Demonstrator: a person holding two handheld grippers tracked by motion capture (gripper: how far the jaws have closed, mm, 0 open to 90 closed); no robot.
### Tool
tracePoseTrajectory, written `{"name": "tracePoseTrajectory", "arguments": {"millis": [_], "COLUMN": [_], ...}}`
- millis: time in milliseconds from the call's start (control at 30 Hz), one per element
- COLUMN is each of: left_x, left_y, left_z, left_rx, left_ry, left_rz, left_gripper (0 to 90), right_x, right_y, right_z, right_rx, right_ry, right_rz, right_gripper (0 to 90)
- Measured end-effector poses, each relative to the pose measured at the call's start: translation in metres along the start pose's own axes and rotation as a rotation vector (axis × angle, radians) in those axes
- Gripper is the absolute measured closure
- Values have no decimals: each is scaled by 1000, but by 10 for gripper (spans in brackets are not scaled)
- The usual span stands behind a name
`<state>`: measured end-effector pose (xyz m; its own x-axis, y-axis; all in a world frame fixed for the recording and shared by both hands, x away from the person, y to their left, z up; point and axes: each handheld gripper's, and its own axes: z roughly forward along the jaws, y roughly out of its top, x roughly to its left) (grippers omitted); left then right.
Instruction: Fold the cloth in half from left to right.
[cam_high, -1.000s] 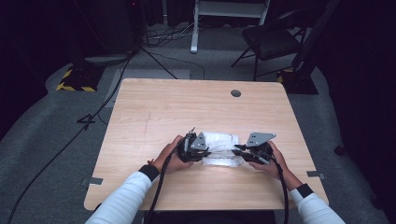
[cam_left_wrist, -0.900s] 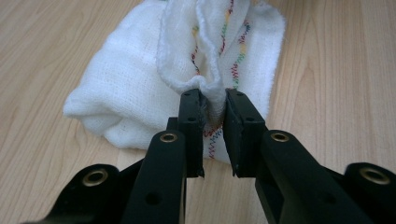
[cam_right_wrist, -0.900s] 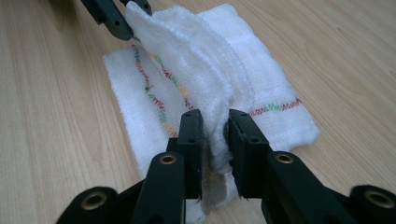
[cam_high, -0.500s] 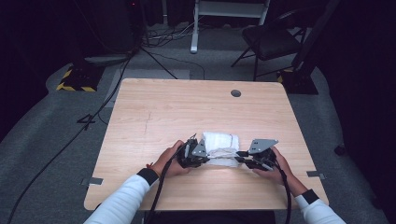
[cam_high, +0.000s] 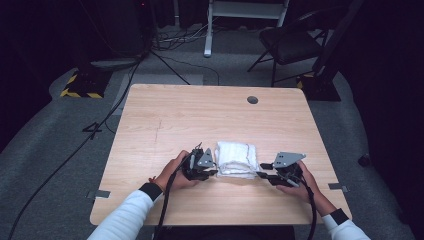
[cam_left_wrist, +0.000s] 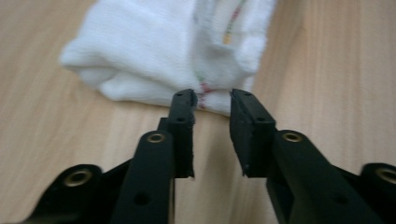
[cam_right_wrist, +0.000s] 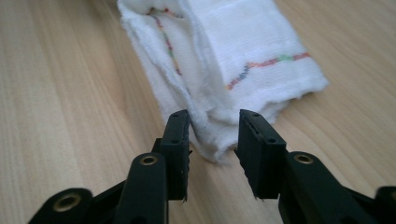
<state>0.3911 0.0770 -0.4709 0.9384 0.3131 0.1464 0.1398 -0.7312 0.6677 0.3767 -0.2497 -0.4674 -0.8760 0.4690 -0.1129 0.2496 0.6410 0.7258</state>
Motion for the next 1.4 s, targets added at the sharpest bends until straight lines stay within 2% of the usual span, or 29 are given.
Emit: {"name": "tracePoseTrajectory", "arguments": {"millis": [33,67,100,133,167,200,233,267,333,367,400,433,467,500,567,600,633,700,733,833,1033,1167,1233,1400], "left_x": [2,4,6,8,11,14,17,22,24,27,29,28,28,25,23,21,17,15,15,7,8,8,8,9], "left_y": [1,3,6,10,13,16,20,27,29,32,36,37,37,39,39,40,39,37,37,31,24,23,26,27], "left_z": [-1,-1,-1,-1,0,2,3,9,13,16,23,27,27,33,35,38,40,40,40,42,41,41,39,34], "left_rx": [-7,-11,-13,-11,-19,-27,-30,-29,-31,-30,-24,-21,-21,-6,7,24,45,46,46,65,42,38,54,58], "left_ry": [14,26,43,67,89,91,88,109,108,104,98,80,80,60,59,53,54,52,52,76,63,64,69,74], "left_rz": [-9,-20,-27,-35,-34,-45,-65,-80,-86,-94,-100,-101,-101,-86,-76,-65,-54,-48,-48,-23,-86,-80,-75,-55], "left_gripper": [656,584,584,525,525,481,481,423,382,366,356,340,324,318,313,285,273,265,265,263,263,262,249,218], "right_x": [-2,-6,-6,-10,-10,-13,-13,-17,-18,-22,-23,-23,-23,-22,-20,-16,-14,-11,-11,-5,-5,-7,-8,-6], "right_y": [1,5,5,9,9,13,13,17,18,21,22,23,24,24,24,22,21,19,19,13,9,7,10,14], "right_z": [-1,-2,-2,-2,-2,-3,-3,-1,0,6,10,14,17,21,24,28,29,32,32,35,33,35,35,34], "right_rx": [-5,-16,-16,-29,-29,-38,-38,-42,-42,-35,-30,-24,-14,-7,5,31,39,62,62,97,96,88,101,116], "right_ry": [-13,-43,-43,-62,-62,-75,-75,-99,-106,-116,-109,-102,-97,-86,-78,-61,-52,-23,-23,-9,-9,-12,-18,-26], "right_rz": [8,23,23,29,29,37,37,53,55,68,75,77,76,75,70,53,49,48,48,29,47,56,41,13], "right_gripper": [596,571,571,547,547,518,518,502,495,462,457,449,438,428,418,397,380,361,361,353,339,306,291,304]}}
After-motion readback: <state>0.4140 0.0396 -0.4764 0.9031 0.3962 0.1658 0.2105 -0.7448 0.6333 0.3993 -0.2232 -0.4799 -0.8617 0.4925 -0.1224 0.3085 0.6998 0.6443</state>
